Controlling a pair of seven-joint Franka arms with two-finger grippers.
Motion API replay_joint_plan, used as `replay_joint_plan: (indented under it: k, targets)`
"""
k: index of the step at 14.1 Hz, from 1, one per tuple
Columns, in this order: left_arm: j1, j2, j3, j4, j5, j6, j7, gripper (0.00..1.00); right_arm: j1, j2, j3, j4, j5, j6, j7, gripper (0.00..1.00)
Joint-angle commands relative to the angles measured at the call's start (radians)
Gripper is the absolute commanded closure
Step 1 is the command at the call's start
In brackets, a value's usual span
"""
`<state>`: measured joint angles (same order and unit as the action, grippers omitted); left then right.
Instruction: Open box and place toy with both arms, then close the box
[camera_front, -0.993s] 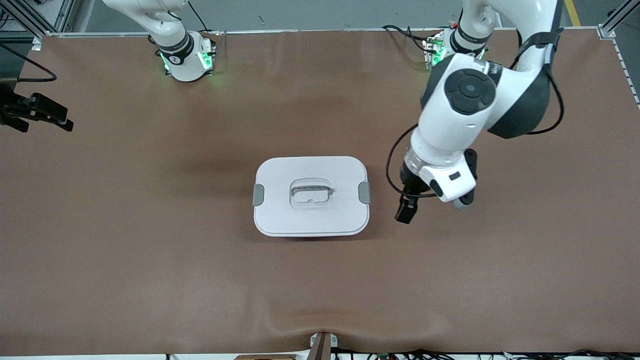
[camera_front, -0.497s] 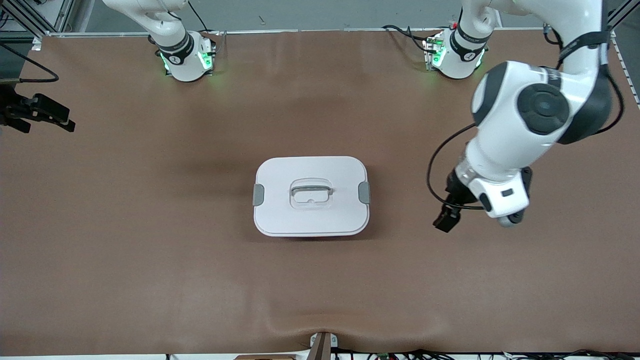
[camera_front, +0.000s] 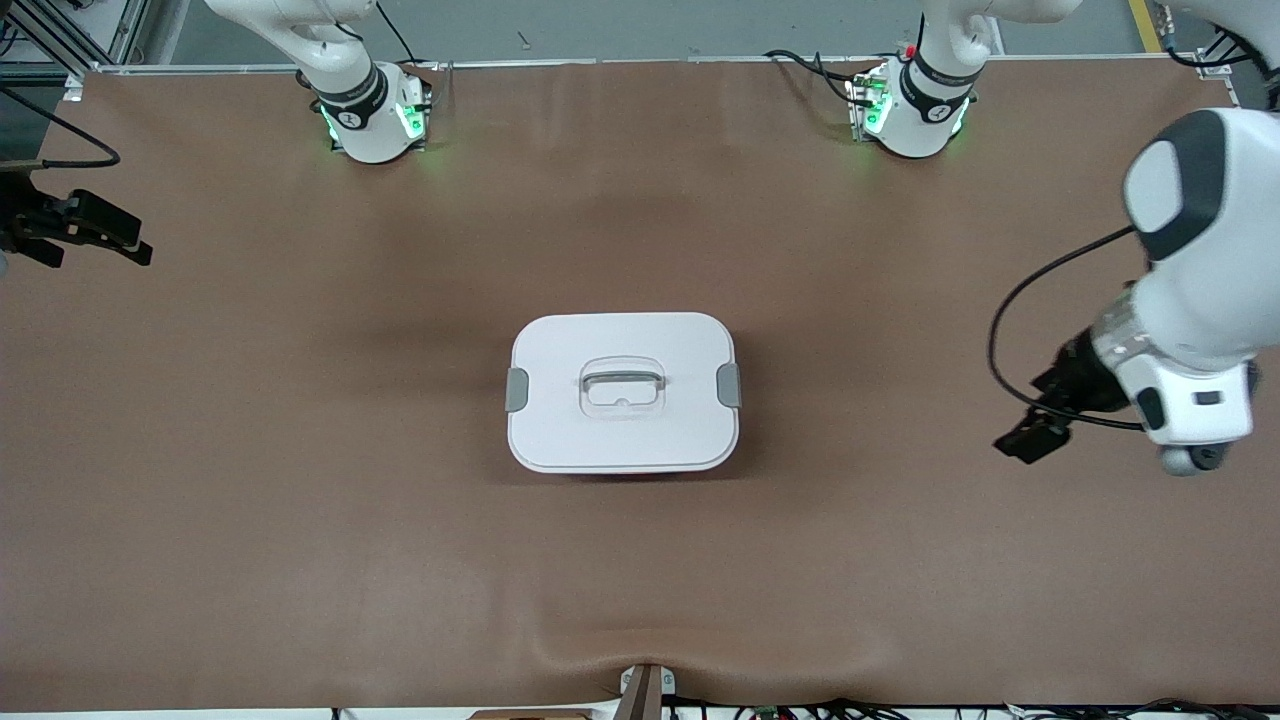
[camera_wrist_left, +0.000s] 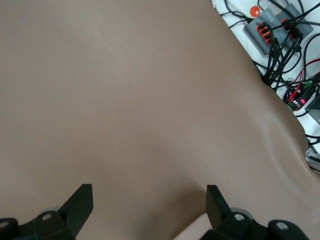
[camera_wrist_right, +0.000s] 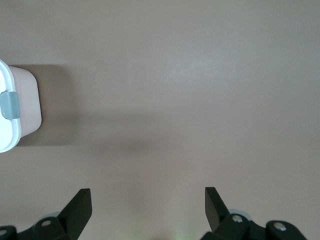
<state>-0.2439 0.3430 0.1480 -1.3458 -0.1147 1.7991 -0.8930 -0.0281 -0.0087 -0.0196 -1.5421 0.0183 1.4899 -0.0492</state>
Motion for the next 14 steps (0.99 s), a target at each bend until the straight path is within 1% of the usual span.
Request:
replay_joint_plan:
  k: [1, 5, 6, 8, 11, 12, 14]
  targets:
    - [0.07, -0.056, -0.034, -0.026, -0.016, -0.02, 0.139, 0.0, 0.005, -0.023, 0.0, -0.027, -0.018, 0.01, 0.002, 0.0]
    - [0.142, -0.082, -0.036, -0.027, -0.014, -0.029, 0.366, 0.0, 0.0, -0.025, -0.002, -0.027, -0.018, 0.009, 0.002, 0.0]
    - [0.158, -0.091, -0.041, -0.027, -0.014, -0.05, 0.428, 0.0, 0.0, -0.025, -0.002, -0.027, -0.018, 0.01, 0.002, 0.0]
    - [0.198, -0.125, -0.089, -0.03, -0.013, -0.078, 0.531, 0.0, 0.0, -0.025, -0.002, -0.027, -0.018, 0.01, 0.002, 0.0]
    - [0.201, -0.186, -0.128, -0.033, -0.01, -0.174, 0.522, 0.0, 0.003, -0.025, -0.003, -0.027, -0.017, 0.012, 0.002, 0.0]
    - [0.201, -0.228, -0.143, -0.051, -0.003, -0.208, 0.513, 0.0, 0.004, -0.025, -0.003, -0.027, -0.017, 0.012, 0.002, 0.0]
    - [0.202, -0.349, -0.186, -0.168, 0.033, -0.208, 0.513, 0.0, 0.005, -0.025, -0.002, -0.026, -0.015, 0.012, 0.002, 0.0]
